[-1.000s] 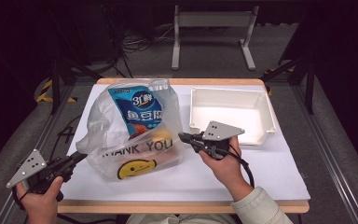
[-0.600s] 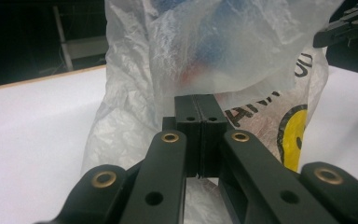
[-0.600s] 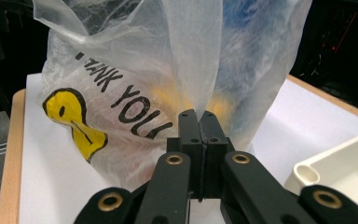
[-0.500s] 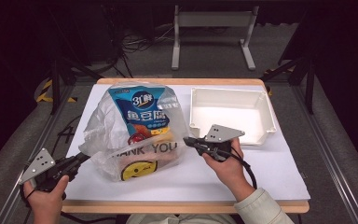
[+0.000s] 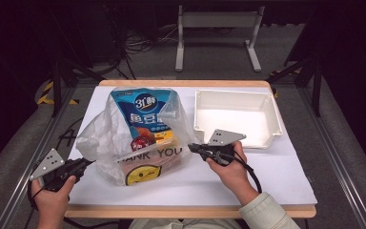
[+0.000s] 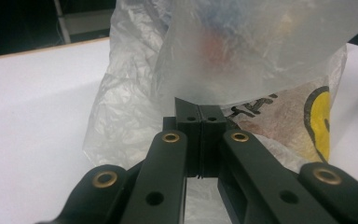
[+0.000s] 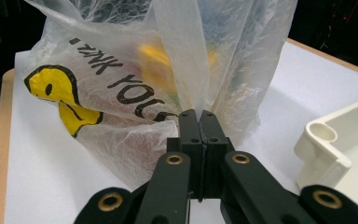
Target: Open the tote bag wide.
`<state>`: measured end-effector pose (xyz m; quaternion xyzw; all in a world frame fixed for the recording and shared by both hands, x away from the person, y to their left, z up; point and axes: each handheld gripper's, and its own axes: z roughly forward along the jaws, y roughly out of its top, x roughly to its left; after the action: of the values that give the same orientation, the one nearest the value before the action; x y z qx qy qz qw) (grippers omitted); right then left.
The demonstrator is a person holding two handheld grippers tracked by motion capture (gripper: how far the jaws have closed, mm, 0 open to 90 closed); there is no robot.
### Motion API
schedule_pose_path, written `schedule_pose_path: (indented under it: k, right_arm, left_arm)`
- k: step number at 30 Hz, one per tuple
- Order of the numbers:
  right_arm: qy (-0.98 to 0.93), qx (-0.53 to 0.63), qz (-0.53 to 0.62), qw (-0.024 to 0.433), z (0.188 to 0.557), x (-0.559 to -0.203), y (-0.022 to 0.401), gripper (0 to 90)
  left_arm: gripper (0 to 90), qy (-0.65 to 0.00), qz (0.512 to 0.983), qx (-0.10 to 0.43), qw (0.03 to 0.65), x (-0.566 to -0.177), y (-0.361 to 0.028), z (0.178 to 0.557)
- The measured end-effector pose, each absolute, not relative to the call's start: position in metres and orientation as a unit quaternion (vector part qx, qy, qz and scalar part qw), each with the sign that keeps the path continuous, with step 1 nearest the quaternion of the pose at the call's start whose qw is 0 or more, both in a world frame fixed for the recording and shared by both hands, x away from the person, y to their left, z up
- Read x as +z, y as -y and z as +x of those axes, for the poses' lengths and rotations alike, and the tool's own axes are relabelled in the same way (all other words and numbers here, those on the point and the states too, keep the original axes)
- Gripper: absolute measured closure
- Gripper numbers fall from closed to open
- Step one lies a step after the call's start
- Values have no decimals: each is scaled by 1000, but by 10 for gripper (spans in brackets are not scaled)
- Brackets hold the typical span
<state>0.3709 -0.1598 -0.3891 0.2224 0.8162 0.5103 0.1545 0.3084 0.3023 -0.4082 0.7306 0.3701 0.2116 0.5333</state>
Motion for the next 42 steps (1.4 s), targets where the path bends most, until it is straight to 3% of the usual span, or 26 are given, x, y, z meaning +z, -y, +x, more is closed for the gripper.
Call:
schedule_pose_path:
  k: [21,31,42]
  right_arm:
    - [-832,482,240,133,374,-410,164,900]
    - [-829,490,238,129,370,-408,165,900]
    - [-814,517,224,141,372,-392,158,900]
  left_arm:
    - [900,-380,760,193,491,-419,-296,317]
    - [900,-387,794,180,434,-425,-292,321]
    - [900,-421,775,186,433,-427,-300,323]
